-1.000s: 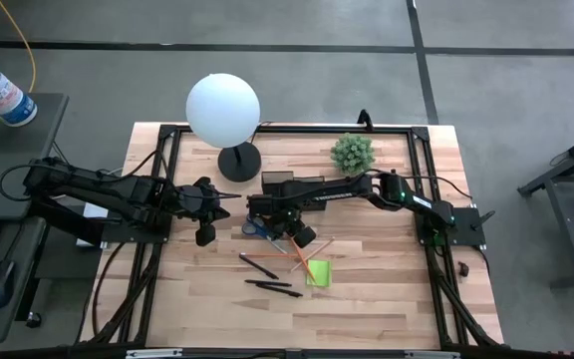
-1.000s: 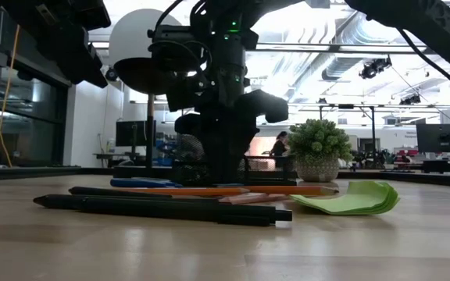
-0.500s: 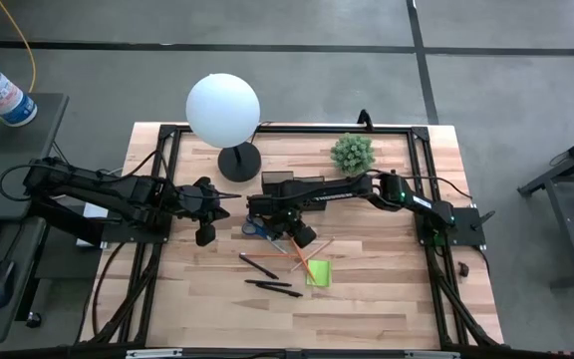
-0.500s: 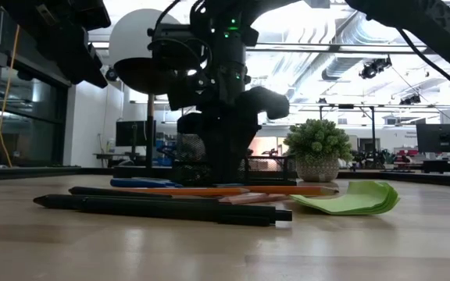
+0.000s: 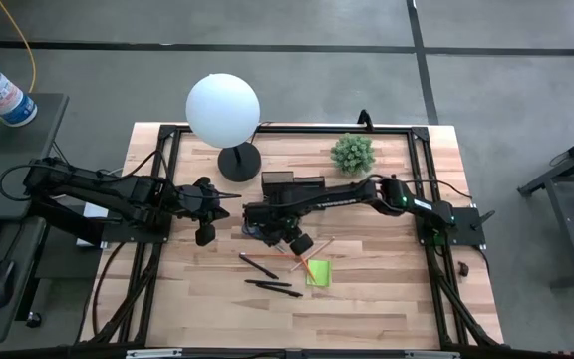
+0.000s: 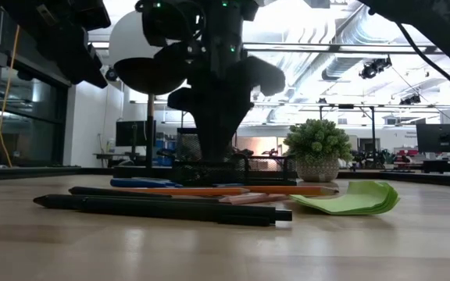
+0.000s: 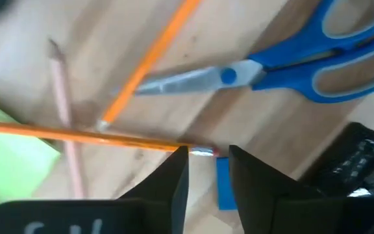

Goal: Pick and place office supplies into organizer
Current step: Put the blue eraser into the desk organizer

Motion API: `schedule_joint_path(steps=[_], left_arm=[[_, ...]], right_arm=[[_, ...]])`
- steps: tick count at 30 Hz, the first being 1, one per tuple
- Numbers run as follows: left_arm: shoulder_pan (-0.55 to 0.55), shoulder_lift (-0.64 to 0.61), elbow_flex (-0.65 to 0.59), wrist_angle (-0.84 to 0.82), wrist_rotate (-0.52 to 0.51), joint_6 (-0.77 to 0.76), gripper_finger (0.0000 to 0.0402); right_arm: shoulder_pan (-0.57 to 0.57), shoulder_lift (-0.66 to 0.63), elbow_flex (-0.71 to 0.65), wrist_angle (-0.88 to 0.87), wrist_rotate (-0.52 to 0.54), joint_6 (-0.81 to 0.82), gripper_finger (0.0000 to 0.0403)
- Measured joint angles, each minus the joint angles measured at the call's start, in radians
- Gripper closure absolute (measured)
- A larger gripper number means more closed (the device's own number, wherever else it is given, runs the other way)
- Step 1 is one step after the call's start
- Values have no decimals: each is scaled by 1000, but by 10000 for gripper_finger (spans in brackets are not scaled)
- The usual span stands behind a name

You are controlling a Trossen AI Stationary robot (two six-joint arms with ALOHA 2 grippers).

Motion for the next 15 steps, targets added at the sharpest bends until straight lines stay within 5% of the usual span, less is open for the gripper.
schedule_joint_path(steps=[8, 15], left_arm=[[0, 0, 0, -2, 0, -12, 401], [0, 0, 0, -2, 0, -18, 401]], right_arm=[[1, 0, -1, -31, -100, 153, 310], [-6, 0, -2, -32, -38, 168, 224]])
